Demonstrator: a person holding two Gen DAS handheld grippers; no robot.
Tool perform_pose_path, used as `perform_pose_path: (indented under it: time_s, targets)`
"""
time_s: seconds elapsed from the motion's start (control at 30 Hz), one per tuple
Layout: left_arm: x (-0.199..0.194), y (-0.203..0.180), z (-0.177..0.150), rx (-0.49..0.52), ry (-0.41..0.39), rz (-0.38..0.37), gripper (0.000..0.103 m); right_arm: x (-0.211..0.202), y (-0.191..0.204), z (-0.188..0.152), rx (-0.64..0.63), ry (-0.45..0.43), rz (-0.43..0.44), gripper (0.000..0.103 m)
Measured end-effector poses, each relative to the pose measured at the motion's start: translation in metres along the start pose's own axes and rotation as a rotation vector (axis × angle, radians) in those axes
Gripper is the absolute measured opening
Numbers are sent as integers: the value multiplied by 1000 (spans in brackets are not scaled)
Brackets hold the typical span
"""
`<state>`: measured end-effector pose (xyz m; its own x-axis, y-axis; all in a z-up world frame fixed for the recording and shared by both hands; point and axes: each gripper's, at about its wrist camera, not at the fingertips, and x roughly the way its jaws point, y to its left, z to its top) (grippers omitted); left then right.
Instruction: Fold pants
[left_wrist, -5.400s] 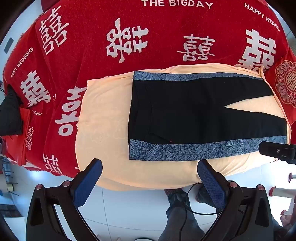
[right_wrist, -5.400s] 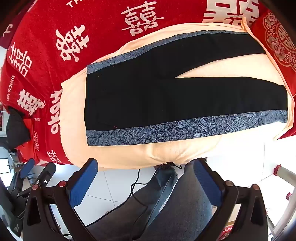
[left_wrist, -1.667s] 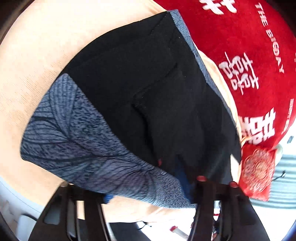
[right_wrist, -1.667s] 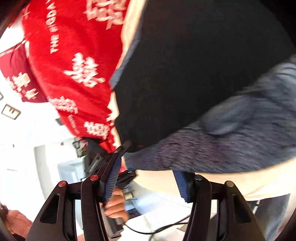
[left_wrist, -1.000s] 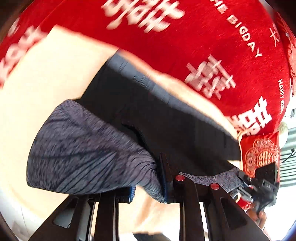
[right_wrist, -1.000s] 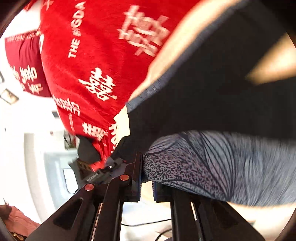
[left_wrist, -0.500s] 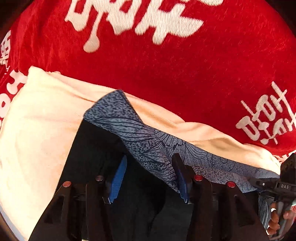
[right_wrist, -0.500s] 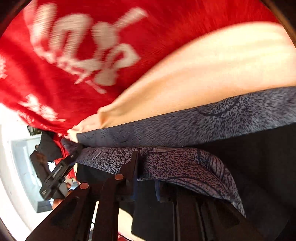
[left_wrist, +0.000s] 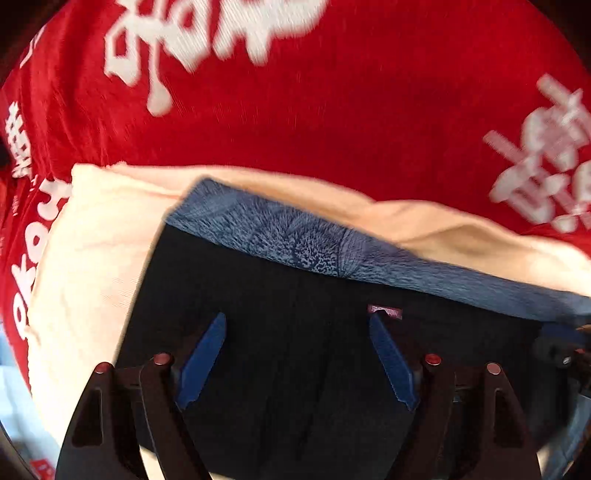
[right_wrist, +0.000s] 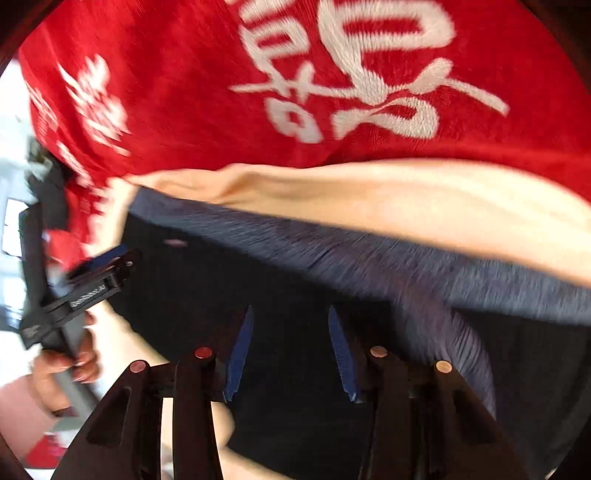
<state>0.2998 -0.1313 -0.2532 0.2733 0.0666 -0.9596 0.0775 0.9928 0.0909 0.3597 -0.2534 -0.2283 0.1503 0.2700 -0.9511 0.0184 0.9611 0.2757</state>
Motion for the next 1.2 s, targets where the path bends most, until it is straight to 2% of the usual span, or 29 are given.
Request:
perform_pose_path:
  time_s: [0.03,0.17,0.27,0.33,0.43,0.57,0.67,0.77,0.9,0.97,1.07,1.2]
  targets:
    - [4,-3,1,3,-24,20,93,0,-7,3,16,-19,20,41]
    - [2,-5,5,-3,-9,23,93,-30,-22,5,75,-105,38,41]
    - [-19,-4,-5,18,21,14,93,-56,-29,-6,106,-146,49,47]
    - [-41,-7,-17,42,23,-6,93,-74,-34,-20,137,-172,52,64]
    - [-67,-22,-42,96,42,-55,93,-93,-42,-54,190,-167,77,66]
    - [-91,-56,-87,205,82,-117,93,-118,-59,-115,281,-152,54,66]
    - [-107,-96,-121,271,134,-189,93,-136,-78,-175,409,-153,33,66]
    - [-117,-128,-147,337,152,-269,93,-149,-89,-236,532,-153,0,66]
    - [-130,-163,-172,381,185,-375,93,-164,-102,-316,659,-163,-28,66]
    - [-131,-174,-178,388,192,-434,93,-165,-105,-352,696,-154,-69,66]
    - [-135,-196,-189,421,202,-457,93,-167,-114,-392,759,-168,-103,66]
    - [-139,-226,-201,434,216,-493,93,-159,-131,-420,842,-181,-81,66]
